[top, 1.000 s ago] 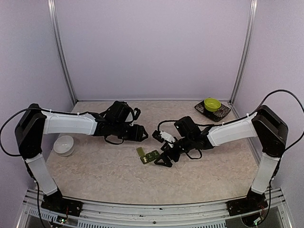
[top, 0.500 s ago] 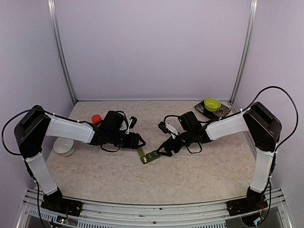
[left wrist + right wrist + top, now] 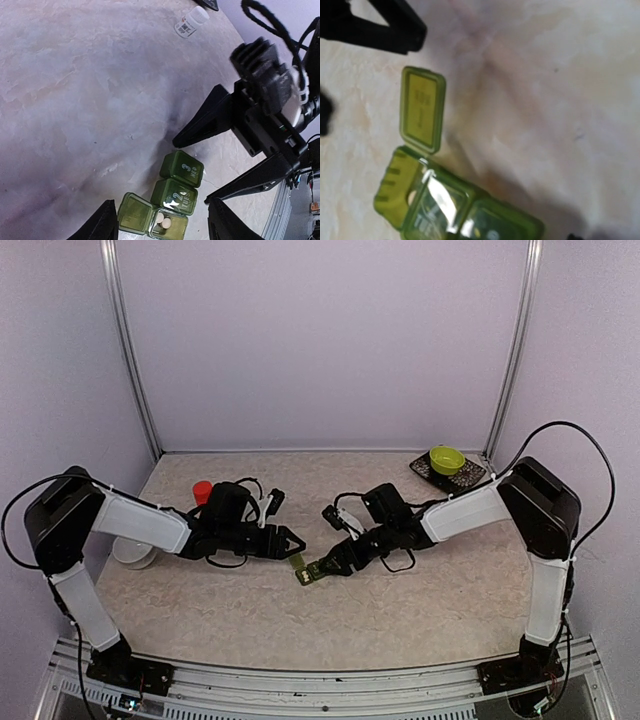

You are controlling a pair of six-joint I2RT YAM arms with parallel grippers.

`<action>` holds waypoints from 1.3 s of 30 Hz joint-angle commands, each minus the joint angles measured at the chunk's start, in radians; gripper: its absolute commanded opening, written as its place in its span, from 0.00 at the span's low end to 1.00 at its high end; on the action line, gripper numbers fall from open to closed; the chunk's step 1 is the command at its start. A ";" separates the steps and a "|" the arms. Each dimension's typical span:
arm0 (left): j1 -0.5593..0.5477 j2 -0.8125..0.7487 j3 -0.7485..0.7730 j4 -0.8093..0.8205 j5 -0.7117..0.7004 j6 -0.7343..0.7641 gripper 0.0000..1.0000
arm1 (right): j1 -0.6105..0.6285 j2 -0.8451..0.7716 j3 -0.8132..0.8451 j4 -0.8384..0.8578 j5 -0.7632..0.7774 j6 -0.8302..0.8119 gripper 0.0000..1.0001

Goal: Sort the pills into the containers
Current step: Hold the pill container at the center of the board.

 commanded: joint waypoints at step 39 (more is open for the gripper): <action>0.010 0.008 -0.034 0.087 -0.009 0.013 0.61 | 0.018 0.035 0.049 0.025 -0.006 0.082 0.50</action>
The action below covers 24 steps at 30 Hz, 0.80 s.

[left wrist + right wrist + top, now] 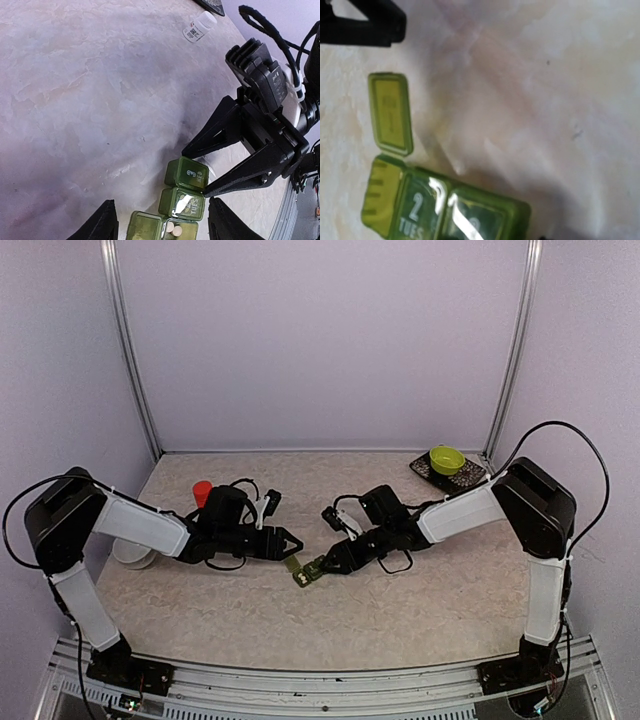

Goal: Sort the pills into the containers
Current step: Hold the pill container at the center of the board, then close the lid of the pill container.

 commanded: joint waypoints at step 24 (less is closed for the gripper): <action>-0.018 -0.018 -0.050 0.043 0.056 0.000 0.60 | 0.007 0.065 0.079 -0.015 0.013 0.014 0.37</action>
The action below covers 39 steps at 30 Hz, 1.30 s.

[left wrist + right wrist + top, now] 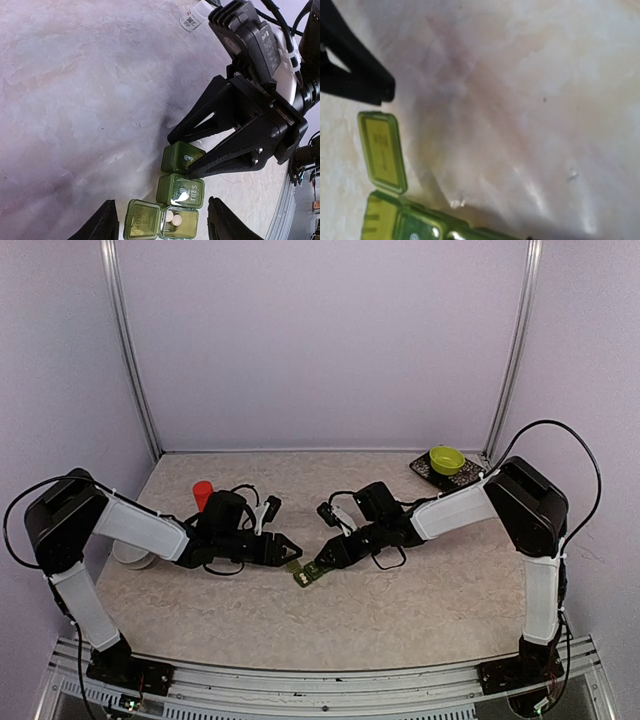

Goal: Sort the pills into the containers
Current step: Close the lid of the pill container.

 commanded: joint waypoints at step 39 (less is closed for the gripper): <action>-0.173 0.008 -0.068 0.044 0.021 -0.060 0.59 | 0.007 0.015 0.010 -0.035 0.030 0.018 0.31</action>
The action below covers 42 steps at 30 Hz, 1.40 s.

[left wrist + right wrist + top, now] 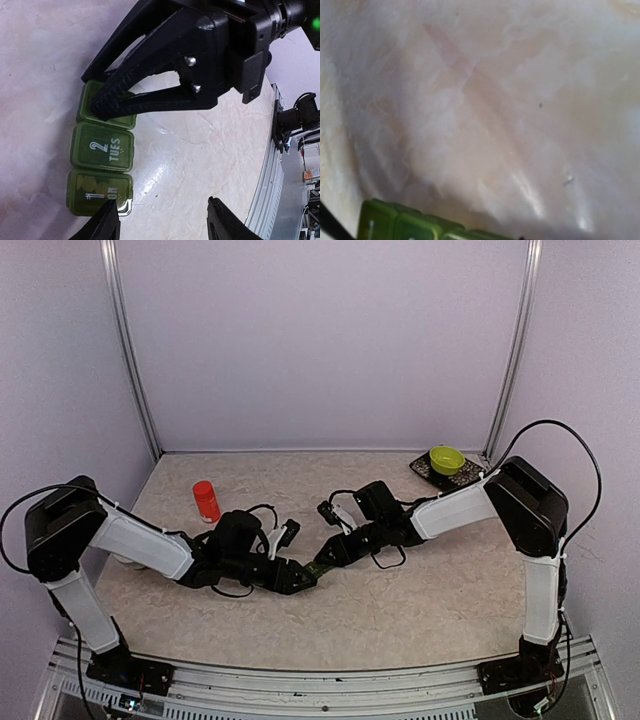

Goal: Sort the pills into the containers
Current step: Close the lid of the pill container.

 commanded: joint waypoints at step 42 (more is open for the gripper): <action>0.019 -0.214 -0.114 0.031 0.009 0.020 0.81 | 0.006 -0.094 -0.015 -0.104 -0.057 -0.202 0.69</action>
